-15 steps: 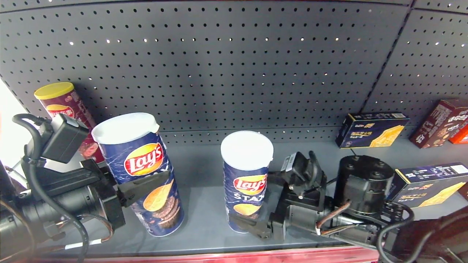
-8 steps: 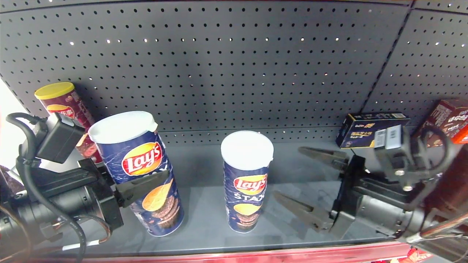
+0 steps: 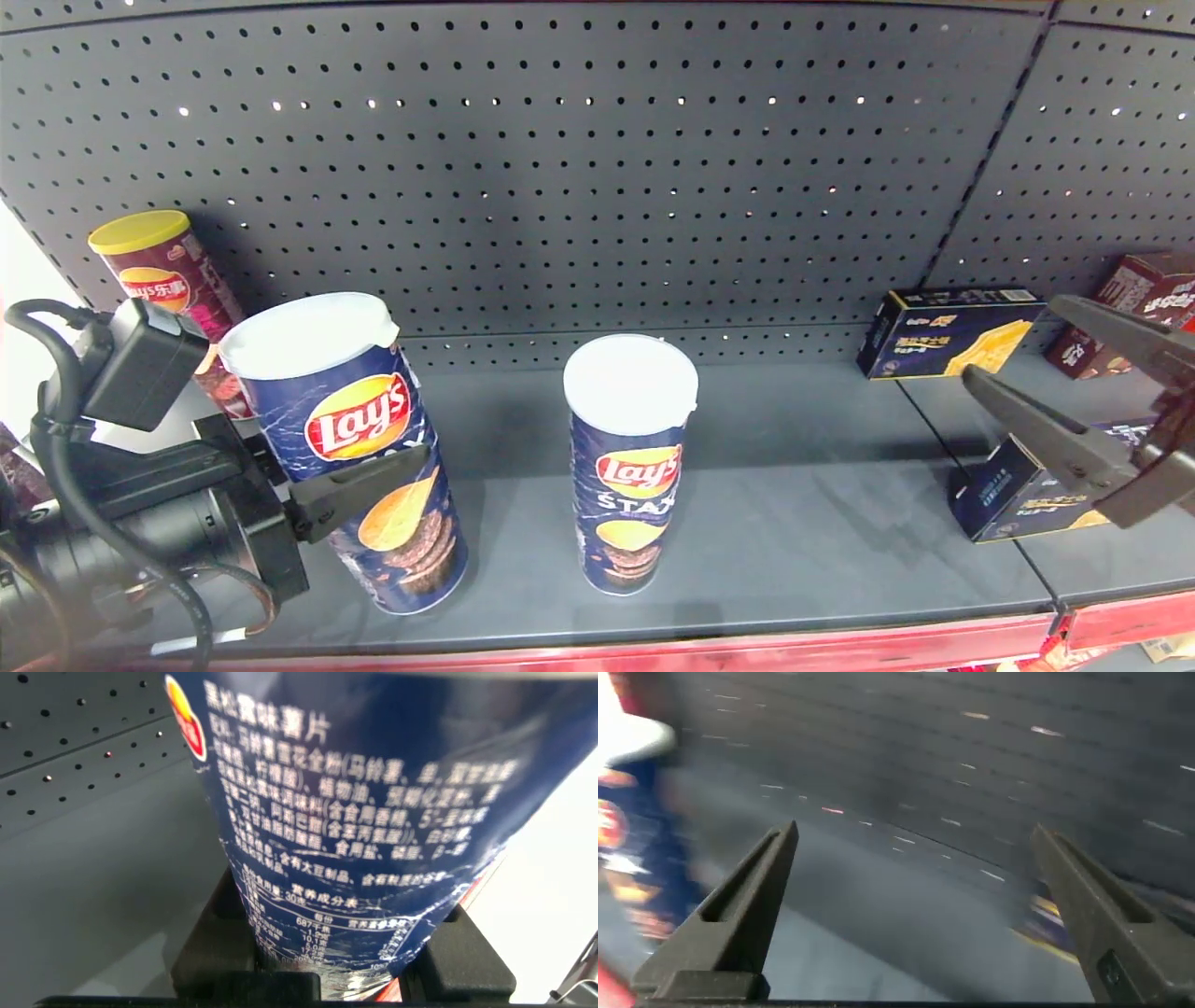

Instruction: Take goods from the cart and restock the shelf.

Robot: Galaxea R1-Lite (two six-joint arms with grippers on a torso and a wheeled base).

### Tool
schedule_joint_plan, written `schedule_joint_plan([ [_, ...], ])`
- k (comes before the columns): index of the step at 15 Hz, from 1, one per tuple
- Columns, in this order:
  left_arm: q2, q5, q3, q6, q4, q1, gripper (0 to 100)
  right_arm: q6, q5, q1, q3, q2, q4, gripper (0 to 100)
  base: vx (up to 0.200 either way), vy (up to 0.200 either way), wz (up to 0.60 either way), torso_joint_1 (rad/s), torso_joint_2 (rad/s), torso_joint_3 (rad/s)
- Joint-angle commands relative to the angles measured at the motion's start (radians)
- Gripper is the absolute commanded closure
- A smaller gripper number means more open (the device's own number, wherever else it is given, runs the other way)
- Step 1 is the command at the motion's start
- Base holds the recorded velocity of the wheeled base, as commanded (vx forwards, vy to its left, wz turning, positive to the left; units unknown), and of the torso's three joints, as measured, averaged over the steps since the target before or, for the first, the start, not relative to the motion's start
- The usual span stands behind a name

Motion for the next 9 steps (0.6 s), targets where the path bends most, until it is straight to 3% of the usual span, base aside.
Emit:
schedule_joint_plan([
  [1, -0.018, 0.000, 0.002, 0.000, 0.001, 0.001, 100, 0.005, -0.001, -0.210, 0.148, -0.213, 0.010, 0, 0.000, 0.000, 0.00, 0.000, 0.00, 0.000],
  [3, -0.027, 0.000, 0.014, 0.000, 0.000, 0.001, 100, 0.010, -0.007, -0.286, 0.227, -0.309, 0.051, 0, 0.000, 0.000, 0.00, 0.000, 0.00, 0.000],
  [4, -0.033, 0.000, 0.019, 0.000, 0.000, 0.000, 100, 0.010, -0.050, -0.340, 0.288, -0.415, 0.149, 0, 0.000, 0.000, 0.00, 0.000, 0.00, 0.000],
  [6, -0.033, -0.002, 0.011, 0.000, 0.000, -0.002, 100, 0.012, -0.171, -0.368, 0.293, -0.644, 0.459, 0, 0.000, 0.000, 0.00, 0.000, 0.00, 0.000],
  [9, -0.033, 0.000, -0.006, 0.000, -0.002, -0.012, 100, 0.033, -0.159, -0.345, 0.263, -0.921, 0.823, 0, 0.000, 0.000, 0.00, 0.000, 0.00, 0.000],
])
